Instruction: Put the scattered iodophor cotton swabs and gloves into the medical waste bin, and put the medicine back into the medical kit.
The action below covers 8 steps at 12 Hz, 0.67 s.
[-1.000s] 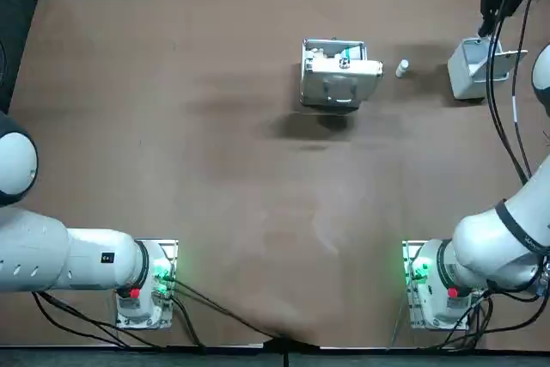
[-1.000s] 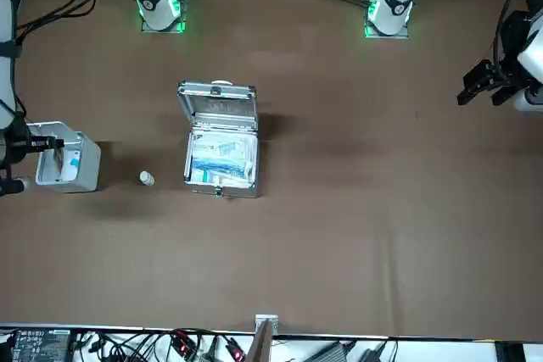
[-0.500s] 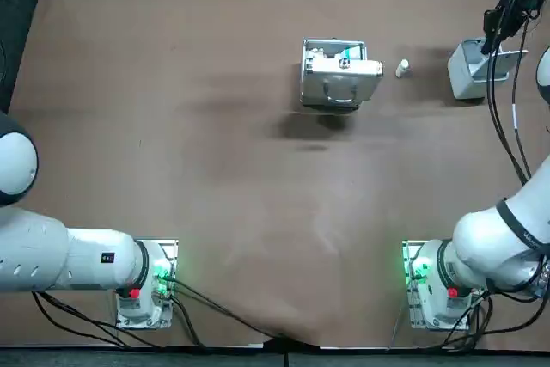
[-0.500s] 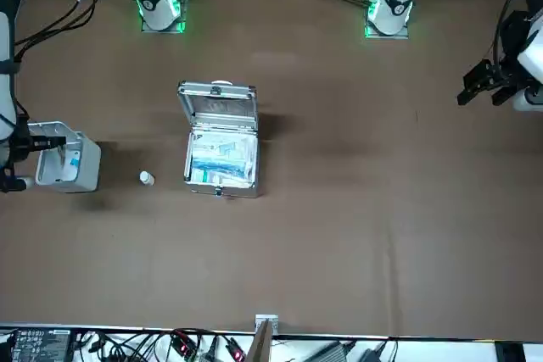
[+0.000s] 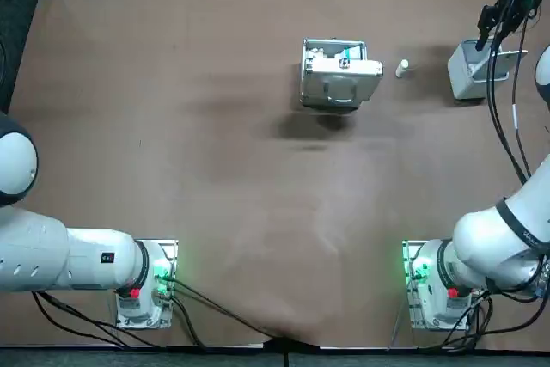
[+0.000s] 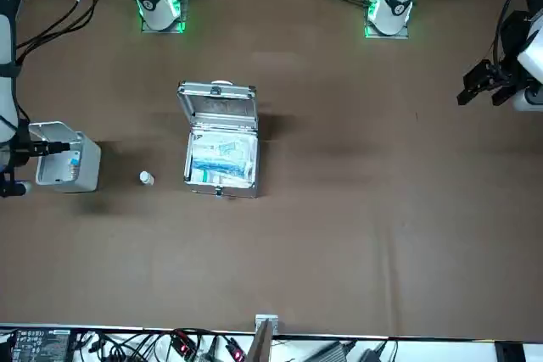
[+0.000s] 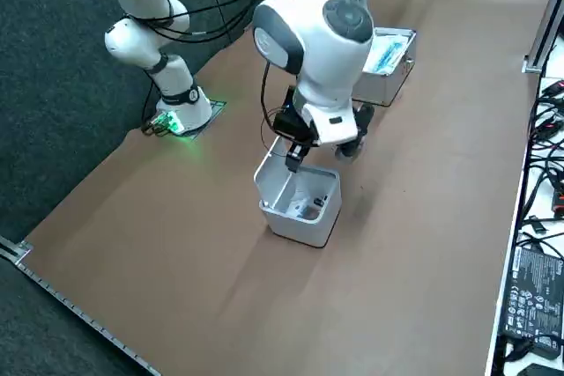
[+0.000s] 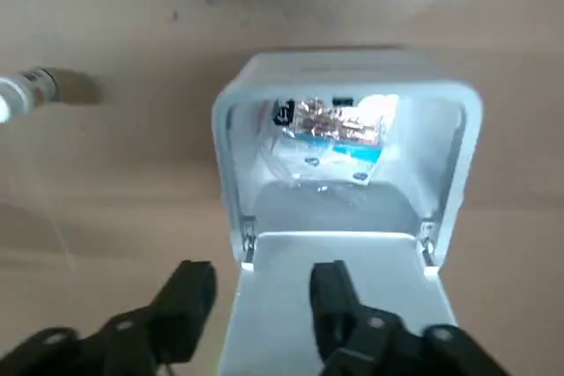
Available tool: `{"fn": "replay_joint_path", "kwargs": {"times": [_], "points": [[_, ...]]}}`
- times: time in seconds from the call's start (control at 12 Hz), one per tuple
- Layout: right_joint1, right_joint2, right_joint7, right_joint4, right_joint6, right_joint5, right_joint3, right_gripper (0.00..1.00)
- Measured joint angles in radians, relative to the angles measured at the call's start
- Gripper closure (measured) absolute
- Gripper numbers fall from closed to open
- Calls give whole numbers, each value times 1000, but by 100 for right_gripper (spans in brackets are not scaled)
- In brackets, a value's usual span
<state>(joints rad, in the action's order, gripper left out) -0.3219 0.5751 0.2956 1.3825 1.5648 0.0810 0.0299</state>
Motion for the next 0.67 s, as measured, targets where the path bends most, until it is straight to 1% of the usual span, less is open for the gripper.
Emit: {"fn": "replay_joint_path", "kwargs": {"times": [0.17, 0.25, 0.33, 0.5, 0.67], "points": [[11, -4, -1, -40, 2, -1, 10, 20], [29, -7, -4, -64, 2, -3, 14, 8], [54, -11, -19, -85, 2, -4, 16, 0], [114, -17, -69, -107, 3, -26, 20, 0], [178, -18, -114, -108, 20, -75, 22, 0]]}}
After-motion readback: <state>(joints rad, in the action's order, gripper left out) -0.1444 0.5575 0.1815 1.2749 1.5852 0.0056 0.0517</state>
